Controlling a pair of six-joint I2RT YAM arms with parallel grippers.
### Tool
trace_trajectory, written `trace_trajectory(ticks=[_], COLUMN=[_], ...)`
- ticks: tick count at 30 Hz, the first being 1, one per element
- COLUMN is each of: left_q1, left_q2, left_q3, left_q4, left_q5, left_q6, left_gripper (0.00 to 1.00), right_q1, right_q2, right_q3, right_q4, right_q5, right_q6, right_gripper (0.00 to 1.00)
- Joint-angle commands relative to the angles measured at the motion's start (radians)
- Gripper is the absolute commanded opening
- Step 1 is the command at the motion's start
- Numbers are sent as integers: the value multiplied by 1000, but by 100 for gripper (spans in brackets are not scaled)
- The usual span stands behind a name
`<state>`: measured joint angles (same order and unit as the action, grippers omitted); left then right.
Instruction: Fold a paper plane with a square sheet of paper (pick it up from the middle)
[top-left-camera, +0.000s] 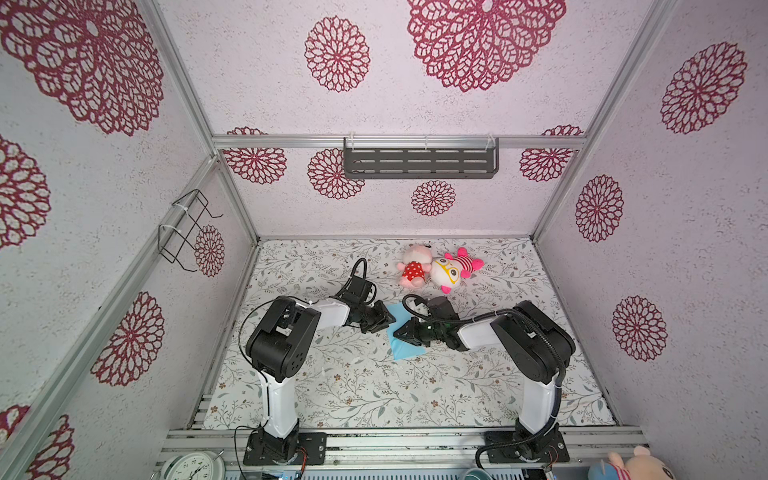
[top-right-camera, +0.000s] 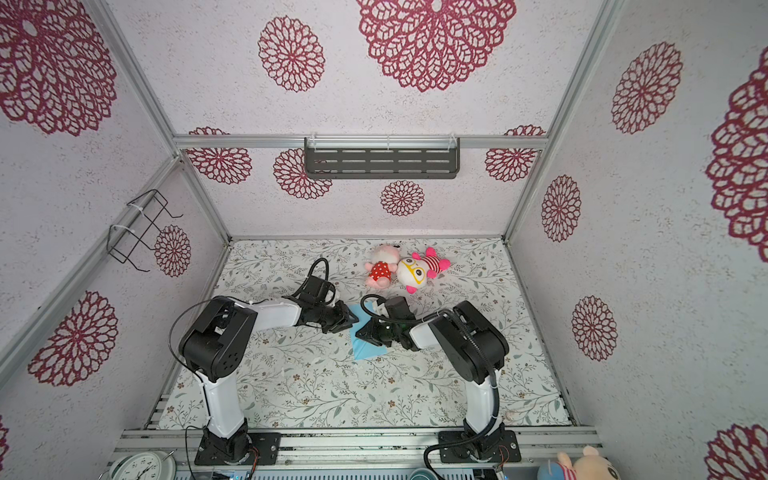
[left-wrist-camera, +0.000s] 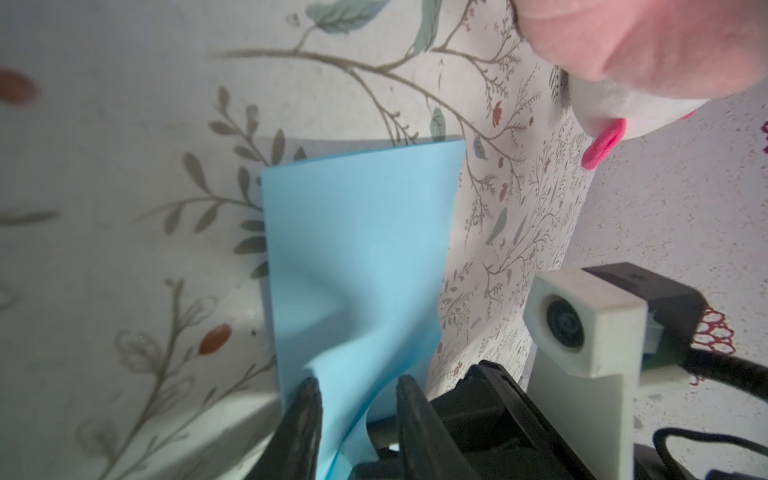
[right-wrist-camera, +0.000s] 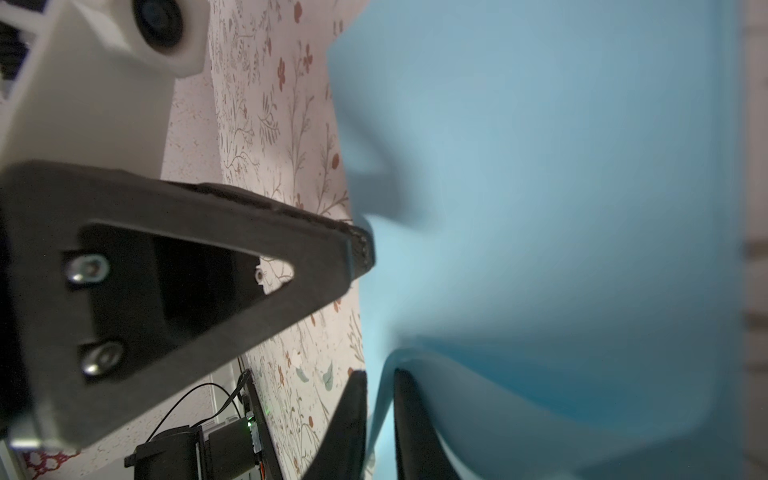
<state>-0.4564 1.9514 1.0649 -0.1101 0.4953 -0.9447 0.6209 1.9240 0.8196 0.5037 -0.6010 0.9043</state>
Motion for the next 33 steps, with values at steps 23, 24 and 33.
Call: trace_trajectory(ticks=[23,24,33], left_q1=[-77,-83,-97], left_q2=[-143,-134,-64], left_q3=[-59,-57,-33], left_q4=[-111,-109,-127], left_q5=[-97,-93,-89], left_q6=[57,57,61], left_gripper=[4,3,0], right_q1=[7,8,7], right_q2=[-4,-4,-3], right_q3=[30,30,30], right_q4=[-250,-251,-252], right_q5=[147,147,148], right_q6=[-113,-114,-112], right_gripper=[9,9,8])
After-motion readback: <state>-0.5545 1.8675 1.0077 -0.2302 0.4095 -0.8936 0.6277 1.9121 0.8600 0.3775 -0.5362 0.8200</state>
